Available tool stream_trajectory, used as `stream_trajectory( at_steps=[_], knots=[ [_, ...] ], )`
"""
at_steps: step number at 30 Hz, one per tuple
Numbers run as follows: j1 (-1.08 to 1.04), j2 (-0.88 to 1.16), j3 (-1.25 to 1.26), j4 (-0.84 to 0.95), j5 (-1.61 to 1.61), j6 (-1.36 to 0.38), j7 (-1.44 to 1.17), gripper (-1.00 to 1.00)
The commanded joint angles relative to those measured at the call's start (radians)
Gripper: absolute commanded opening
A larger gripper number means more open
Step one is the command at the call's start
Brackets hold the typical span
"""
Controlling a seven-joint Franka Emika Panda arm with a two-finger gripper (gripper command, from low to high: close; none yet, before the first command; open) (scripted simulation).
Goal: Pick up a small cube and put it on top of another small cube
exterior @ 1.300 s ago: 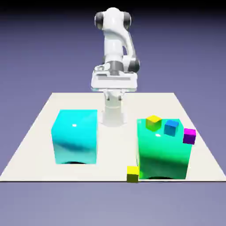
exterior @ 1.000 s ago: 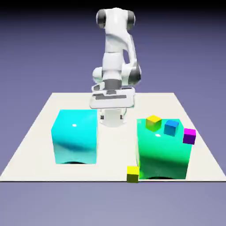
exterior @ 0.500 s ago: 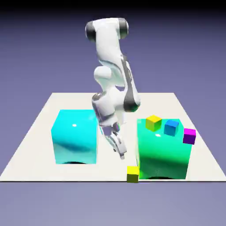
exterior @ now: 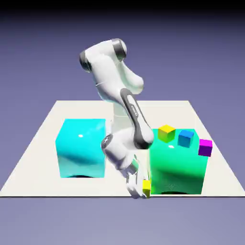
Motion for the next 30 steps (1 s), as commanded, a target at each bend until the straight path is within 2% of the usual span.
stream_trajectory(
  at_steps=[1, 15, 28, 30],
  knots=[
    [-0.016, -0.036, 0.005, -0.010, 0.001, -0.029, 0.005, -1.00],
    [-0.080, -0.543, 0.132, -0.031, -0.098, -0.286, -0.074, -1.00],
    [-0.320, -0.682, 0.537, 0.163, -0.035, -0.849, 0.074, -1.00],
    [-0.343, -0.651, 0.566, 0.181, -0.017, -0.887, 0.100, -1.00]
  ],
)
